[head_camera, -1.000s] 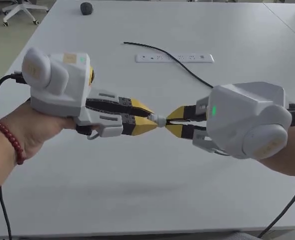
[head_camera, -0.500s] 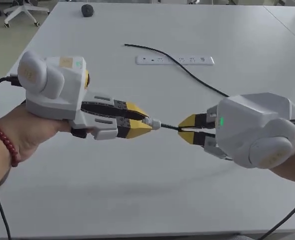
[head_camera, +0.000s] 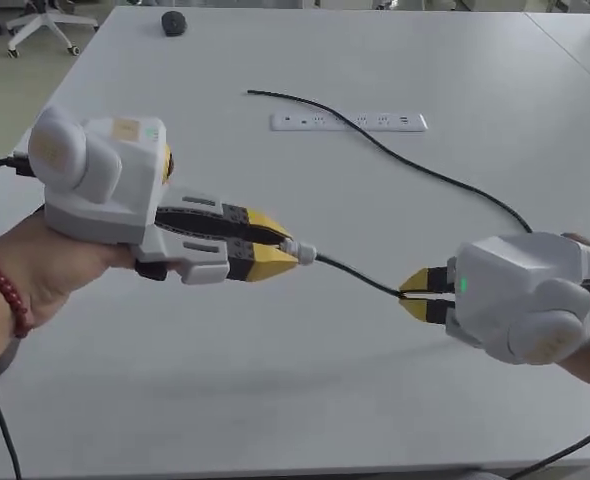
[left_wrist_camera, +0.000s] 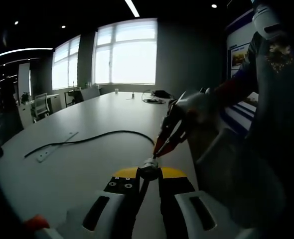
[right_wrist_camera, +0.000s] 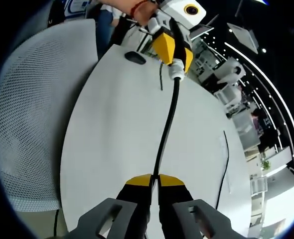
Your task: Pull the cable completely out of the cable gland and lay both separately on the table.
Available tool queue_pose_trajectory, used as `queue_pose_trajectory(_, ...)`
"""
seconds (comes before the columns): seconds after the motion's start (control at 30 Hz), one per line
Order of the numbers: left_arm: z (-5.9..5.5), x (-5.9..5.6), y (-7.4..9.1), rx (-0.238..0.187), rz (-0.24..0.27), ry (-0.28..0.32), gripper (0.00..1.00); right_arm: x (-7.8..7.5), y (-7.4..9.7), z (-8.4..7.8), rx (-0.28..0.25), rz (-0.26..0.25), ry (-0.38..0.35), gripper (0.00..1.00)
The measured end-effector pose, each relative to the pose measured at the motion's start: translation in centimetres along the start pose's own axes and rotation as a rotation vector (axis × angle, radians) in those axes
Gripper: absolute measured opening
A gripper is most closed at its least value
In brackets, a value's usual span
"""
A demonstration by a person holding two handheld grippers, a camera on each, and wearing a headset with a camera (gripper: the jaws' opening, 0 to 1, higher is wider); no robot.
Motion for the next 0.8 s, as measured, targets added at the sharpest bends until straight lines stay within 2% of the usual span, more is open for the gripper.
queue_pose_trajectory(0.3, 0.4, 0.1, 0.2, -0.011, 0.004, 0.002, 0.15, 0.7, -0.7, -2.7, 0.061, 0.020, -0.055, 0.00)
queue_pose_trajectory(0.5, 0.8, 0.1, 0.4, -0.025, 0.008, 0.007, 0.15, 1.0, -0.9, -4.0, 0.081, 0.026, -0.092, 0.00)
queue_pose_trajectory(0.8, 0.7, 0.0, -0.1, -0.018, 0.004, 0.010, 0.15, 1.3, -1.1, -4.2, 0.084, 0.033, -0.107, 0.00)
Point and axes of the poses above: the centre of the closed fingertips' face, and the gripper's own axes: y roughly backward along the fingers, x roughly to its left, z roughly out of its top, the point moved 7 cm from there along y, roughly backward along the fingers, and after that the axes turned 2 degrees about -x, right-handed, at the moved point
